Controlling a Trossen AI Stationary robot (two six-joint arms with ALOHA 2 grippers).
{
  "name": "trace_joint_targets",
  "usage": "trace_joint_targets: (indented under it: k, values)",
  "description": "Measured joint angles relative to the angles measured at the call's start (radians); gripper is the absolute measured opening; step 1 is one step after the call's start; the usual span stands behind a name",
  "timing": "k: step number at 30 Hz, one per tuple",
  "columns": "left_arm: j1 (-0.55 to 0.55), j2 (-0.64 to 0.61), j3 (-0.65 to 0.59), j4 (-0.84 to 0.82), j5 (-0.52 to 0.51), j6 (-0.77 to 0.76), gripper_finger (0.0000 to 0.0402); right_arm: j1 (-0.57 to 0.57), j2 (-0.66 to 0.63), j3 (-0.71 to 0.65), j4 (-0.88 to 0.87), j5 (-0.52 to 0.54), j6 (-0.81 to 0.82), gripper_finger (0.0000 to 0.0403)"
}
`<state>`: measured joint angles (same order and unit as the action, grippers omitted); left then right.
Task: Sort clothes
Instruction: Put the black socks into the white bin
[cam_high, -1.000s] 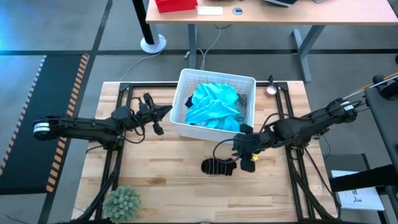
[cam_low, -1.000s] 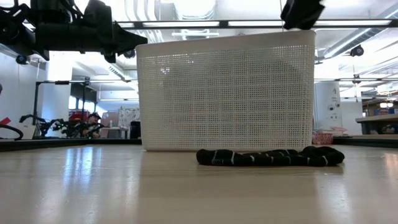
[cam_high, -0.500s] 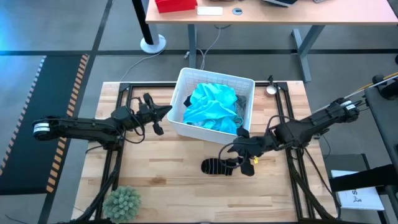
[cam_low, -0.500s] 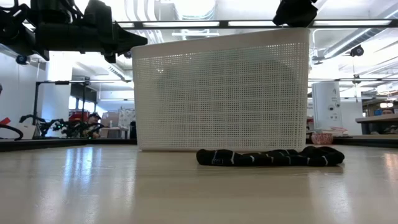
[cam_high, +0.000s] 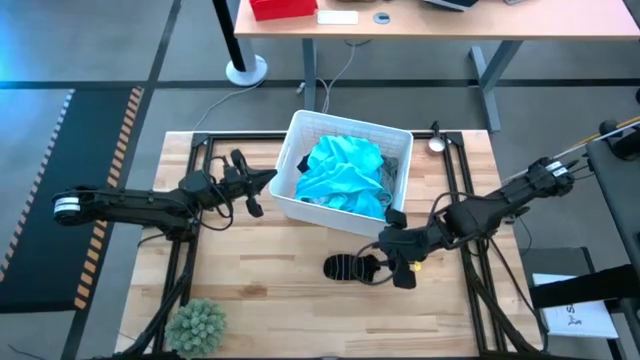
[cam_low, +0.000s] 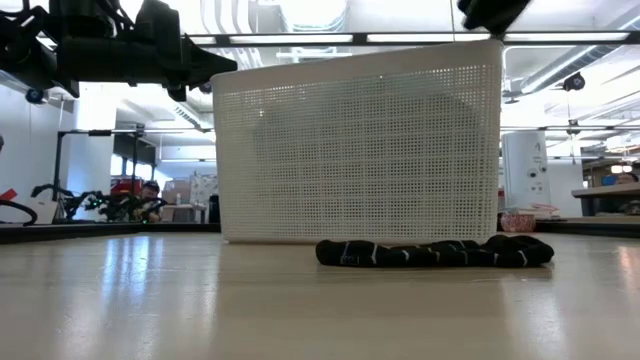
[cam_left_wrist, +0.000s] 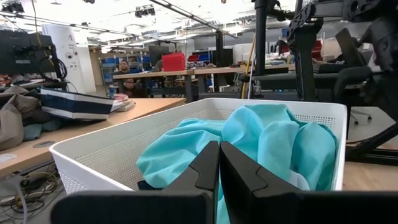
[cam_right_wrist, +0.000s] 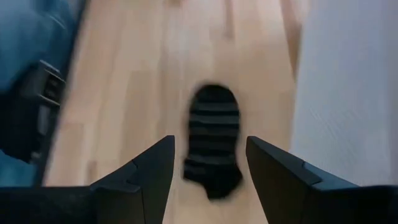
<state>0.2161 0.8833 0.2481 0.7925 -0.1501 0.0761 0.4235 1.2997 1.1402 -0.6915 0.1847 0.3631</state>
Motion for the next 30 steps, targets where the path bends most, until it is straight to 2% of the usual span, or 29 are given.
trace_joint_targets:
  k: [4, 10, 16, 23, 30]
  values:
    - [0.0, 0.0, 0.0, -0.001, 0.0, -0.003, 0.0, 0.001, 0.001, -0.022, -0.099, 0.008, 0.051, 0.0182]
    - [0.0, 0.0, 0.0, -0.003, 0.0, -0.004, 0.0, 0.036, -0.004, -0.08, -0.087, 0.017, 0.114, 0.016]
    - [0.0, 0.0, 0.0, -0.002, 0.0, -0.004, 0.0, 0.075, -0.001, -0.113, -0.088, 0.102, 0.185, 0.0139]
    - [0.0, 0.0, 0.0, -0.001, 0.0, -0.007, 0.0, 0.074, -0.001, -0.171, -0.115, 0.297, 0.324, 0.0092]
    - [0.0, 0.0, 0.0, -0.001, 0.0, -0.007, 0.0, 0.071, -0.001, -0.197, -0.238, 0.47, 0.536, 0.0028]
